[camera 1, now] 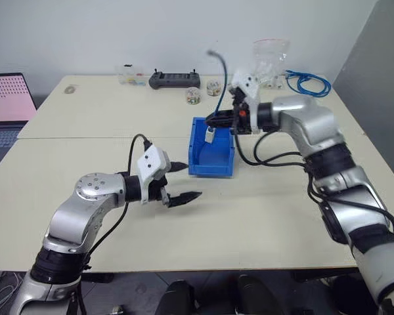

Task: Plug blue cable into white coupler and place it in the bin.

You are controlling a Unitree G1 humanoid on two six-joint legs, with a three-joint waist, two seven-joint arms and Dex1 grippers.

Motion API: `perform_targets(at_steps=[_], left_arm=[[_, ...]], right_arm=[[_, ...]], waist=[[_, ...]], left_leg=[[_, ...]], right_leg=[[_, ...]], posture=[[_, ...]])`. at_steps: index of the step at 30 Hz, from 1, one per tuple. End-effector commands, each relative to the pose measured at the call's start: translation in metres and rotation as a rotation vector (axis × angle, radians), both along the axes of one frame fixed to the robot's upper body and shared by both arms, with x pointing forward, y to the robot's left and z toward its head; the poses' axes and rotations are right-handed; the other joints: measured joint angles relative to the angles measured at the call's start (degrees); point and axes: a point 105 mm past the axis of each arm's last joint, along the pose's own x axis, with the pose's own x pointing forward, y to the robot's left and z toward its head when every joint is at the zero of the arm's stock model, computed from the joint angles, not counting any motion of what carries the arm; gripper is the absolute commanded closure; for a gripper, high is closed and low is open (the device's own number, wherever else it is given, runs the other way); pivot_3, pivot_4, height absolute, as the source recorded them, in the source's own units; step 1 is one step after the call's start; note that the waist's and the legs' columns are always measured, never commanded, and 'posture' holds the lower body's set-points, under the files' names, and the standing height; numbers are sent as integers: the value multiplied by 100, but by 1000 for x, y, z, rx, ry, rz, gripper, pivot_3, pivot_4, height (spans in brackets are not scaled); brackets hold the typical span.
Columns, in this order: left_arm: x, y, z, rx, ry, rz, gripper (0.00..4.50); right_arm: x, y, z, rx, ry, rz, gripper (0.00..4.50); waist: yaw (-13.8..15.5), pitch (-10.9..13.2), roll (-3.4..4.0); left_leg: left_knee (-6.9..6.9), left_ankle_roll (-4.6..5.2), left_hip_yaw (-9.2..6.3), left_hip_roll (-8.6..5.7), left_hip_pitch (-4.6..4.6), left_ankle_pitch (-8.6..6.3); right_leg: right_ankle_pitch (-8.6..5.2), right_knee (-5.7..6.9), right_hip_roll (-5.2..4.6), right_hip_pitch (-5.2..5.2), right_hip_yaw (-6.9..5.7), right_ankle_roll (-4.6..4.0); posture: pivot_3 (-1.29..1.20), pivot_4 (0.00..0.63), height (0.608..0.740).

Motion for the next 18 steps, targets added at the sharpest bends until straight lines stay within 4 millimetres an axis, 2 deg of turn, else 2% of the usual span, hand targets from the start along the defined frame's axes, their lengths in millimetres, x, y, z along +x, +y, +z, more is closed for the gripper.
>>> perform_targets(at_steps=[1,2,4,7,12,15,18], left_arm=[[18,12,19,-25,-89,133,0],[20,13,20,-27,-97,143,0],[21,11,22,-30,-104,146,0],[20,6,24,-32,-109,137,0],[22,-3,30,-52,-112,141,0],[25,-5,34,-81,-108,167,0],[35,3,38,-124,-104,256,0]], right_arm=[[14,4,0,-107,-71,-6,4465],[17,6,-1,-132,-81,-8,4465],[21,8,-5,-198,-109,-13,3765],[25,12,-5,-251,-150,-25,3059],[28,28,21,-156,-195,-60,1731],[30,25,35,-89,-219,-79,1150],[32,19,49,3,-235,-110,357]], waist=[[4,1,-2],[1,2,-2],[1,2,-2],[1,2,-2],[2,3,-1],[3,3,-1],[15,5,-4]], left_leg=[[1,-1,7,-3,-11,0],[3,-2,12,-5,-30,1],[8,-19,13,-6,-58,11],[7,-29,13,-5,-78,16],[6,-34,12,-5,-86,19],[9,-40,12,-6,-86,22],[12,-46,9,-7,-82,27]], right_leg=[[1,4,-1,-16,5,-1],[2,11,-3,-38,8,-1],[3,13,-7,-60,10,-1],[3,6,-8,-79,11,-1],[3,13,-8,-90,11,-2],[3,34,-8,-95,14,-2],[3,50,-8,-95,12,-3]], posture=[[0,150,740],[0,150,740],[0,150,740],[0,150,740],[0,150,740],[0,150,740],[0,150,740]])
